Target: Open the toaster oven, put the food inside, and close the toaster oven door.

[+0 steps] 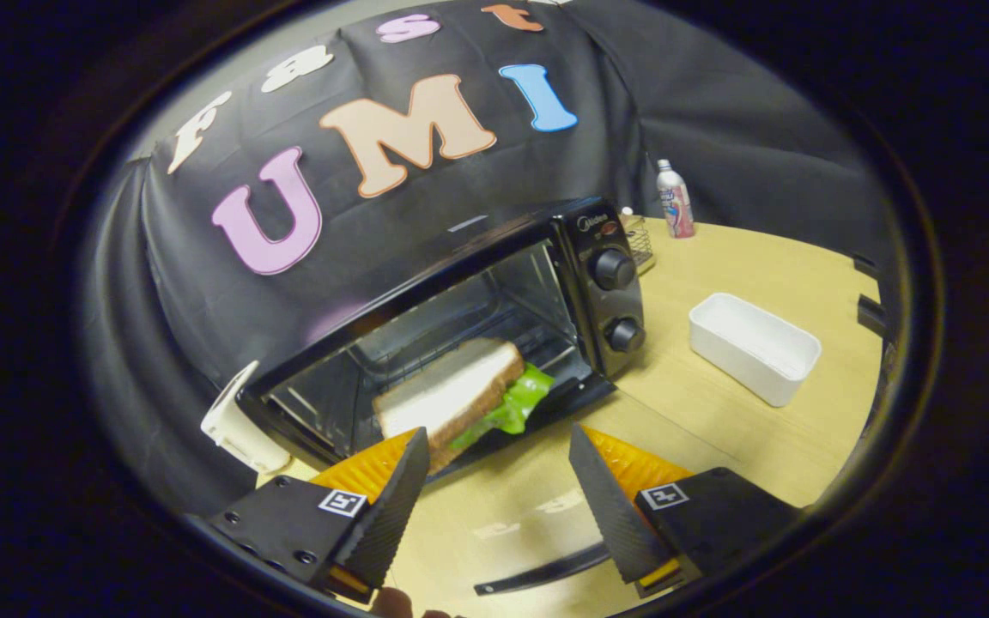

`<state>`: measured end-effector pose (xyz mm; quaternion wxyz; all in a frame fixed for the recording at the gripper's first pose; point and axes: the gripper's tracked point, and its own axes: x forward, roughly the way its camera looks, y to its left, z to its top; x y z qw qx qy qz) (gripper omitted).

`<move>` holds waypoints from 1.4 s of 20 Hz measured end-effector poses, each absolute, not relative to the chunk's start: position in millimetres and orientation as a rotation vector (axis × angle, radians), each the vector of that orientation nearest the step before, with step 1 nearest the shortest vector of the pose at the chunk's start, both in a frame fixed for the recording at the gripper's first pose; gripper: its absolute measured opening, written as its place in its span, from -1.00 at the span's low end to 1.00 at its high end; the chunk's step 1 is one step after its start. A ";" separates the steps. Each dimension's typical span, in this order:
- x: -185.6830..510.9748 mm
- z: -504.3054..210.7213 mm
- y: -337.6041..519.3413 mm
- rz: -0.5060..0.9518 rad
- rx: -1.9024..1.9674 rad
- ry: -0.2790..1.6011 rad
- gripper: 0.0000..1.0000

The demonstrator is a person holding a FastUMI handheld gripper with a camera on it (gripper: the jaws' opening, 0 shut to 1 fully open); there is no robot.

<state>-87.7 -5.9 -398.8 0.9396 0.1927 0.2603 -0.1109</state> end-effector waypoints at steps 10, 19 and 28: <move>-186.5 -417.2 -24.9 -0.245 0.161 0.705 1.00; -217.1 -467.4 -24.3 -0.199 0.054 0.869 1.00; -199.8 -495.1 -9.0 -0.129 0.019 0.886 1.00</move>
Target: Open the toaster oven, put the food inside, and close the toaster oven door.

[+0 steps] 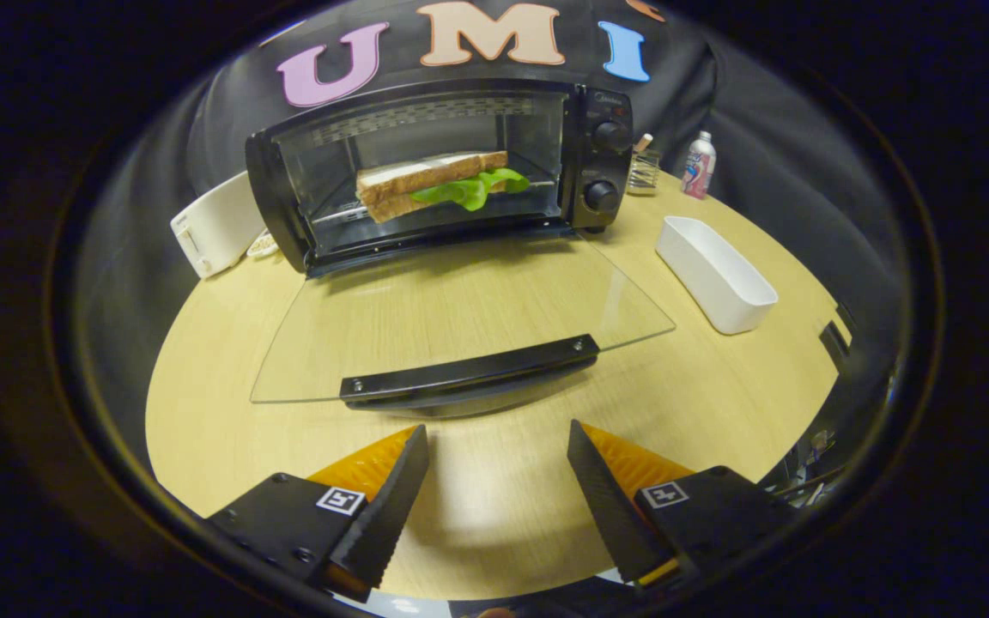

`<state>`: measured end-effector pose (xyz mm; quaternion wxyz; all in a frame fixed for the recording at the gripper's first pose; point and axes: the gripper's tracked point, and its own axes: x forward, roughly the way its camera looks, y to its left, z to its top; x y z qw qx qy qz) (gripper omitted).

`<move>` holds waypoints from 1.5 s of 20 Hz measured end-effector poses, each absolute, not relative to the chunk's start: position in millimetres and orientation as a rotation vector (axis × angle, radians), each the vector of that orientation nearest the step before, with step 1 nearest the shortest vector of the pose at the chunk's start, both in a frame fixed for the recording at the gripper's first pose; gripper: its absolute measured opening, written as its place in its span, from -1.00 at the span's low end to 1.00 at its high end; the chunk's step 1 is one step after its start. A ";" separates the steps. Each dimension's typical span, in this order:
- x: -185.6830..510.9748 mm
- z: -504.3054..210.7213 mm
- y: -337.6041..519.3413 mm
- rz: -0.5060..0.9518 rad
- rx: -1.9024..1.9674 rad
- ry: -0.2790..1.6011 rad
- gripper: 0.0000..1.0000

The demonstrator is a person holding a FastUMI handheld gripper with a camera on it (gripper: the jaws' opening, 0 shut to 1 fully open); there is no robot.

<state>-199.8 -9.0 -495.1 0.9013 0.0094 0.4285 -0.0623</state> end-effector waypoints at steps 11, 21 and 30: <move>-192.5 -464.5 -0.4 -0.098 0.005 0.826 0.98; -143.4 -409.4 7.7 -0.101 0.092 0.665 0.98; -103.9 -400.3 22.4 -0.079 0.138 0.625 0.98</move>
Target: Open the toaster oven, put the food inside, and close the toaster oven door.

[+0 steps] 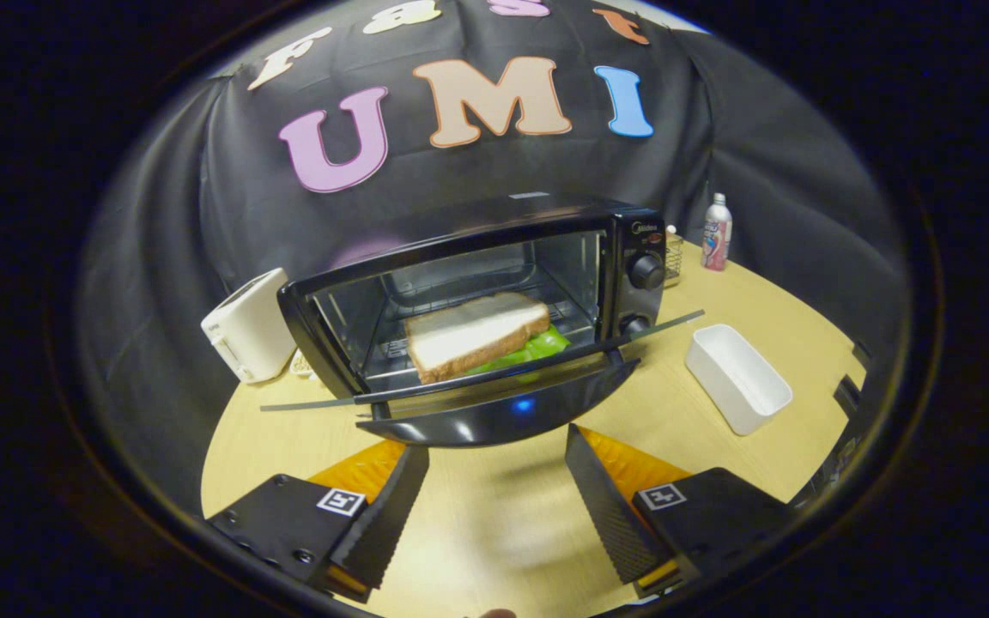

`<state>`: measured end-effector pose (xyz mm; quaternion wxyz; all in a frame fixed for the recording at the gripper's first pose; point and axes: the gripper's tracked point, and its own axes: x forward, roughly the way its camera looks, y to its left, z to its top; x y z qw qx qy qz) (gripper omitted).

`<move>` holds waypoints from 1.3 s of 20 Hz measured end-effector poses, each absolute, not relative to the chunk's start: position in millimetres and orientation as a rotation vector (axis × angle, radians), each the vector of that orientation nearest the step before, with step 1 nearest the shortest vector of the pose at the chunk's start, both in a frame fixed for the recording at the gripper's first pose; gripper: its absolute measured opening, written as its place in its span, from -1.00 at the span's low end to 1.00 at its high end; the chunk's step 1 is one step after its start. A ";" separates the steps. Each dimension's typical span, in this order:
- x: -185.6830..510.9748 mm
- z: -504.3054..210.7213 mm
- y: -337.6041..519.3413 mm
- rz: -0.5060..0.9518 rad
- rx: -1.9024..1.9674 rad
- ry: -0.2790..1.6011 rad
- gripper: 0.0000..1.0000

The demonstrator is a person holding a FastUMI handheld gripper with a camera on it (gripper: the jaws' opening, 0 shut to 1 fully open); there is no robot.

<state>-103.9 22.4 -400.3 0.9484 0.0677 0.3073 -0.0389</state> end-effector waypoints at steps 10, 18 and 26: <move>-51.0 -363.0 43.0 -0.035 0.161 0.532 0.98; -20.2 -342.6 57.9 0.003 0.247 0.474 0.99; -40.3 -318.5 60.1 0.054 0.163 0.440 0.99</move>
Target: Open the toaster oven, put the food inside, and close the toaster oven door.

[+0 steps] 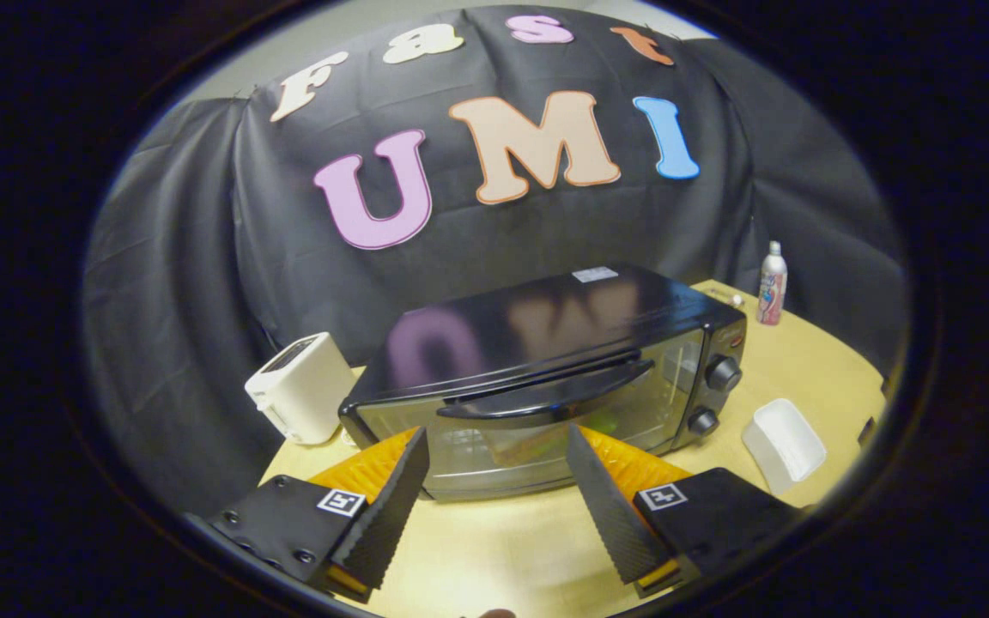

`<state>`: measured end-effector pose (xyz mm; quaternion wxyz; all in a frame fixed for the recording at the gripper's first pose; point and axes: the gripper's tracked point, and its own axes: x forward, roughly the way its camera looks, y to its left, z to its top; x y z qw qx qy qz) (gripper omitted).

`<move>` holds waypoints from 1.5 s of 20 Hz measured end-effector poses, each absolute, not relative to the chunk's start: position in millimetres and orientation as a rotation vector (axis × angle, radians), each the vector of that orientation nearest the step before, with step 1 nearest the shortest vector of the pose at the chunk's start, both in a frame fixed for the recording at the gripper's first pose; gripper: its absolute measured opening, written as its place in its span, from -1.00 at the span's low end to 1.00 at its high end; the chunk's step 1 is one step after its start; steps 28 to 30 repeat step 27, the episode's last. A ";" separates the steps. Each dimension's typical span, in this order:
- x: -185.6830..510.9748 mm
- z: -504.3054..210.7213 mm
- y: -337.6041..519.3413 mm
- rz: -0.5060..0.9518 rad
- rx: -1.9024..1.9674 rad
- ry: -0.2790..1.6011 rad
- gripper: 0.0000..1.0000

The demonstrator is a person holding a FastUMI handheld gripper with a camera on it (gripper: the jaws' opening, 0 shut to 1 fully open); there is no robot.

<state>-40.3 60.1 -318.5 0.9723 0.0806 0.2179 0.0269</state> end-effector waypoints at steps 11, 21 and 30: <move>-12.0 -116.9 66.1 0.130 0.067 0.148 0.98; 17.1 22.2 76.3 0.170 0.053 -0.053 0.98; 15.5 25.8 64.3 0.147 0.059 -0.065 0.98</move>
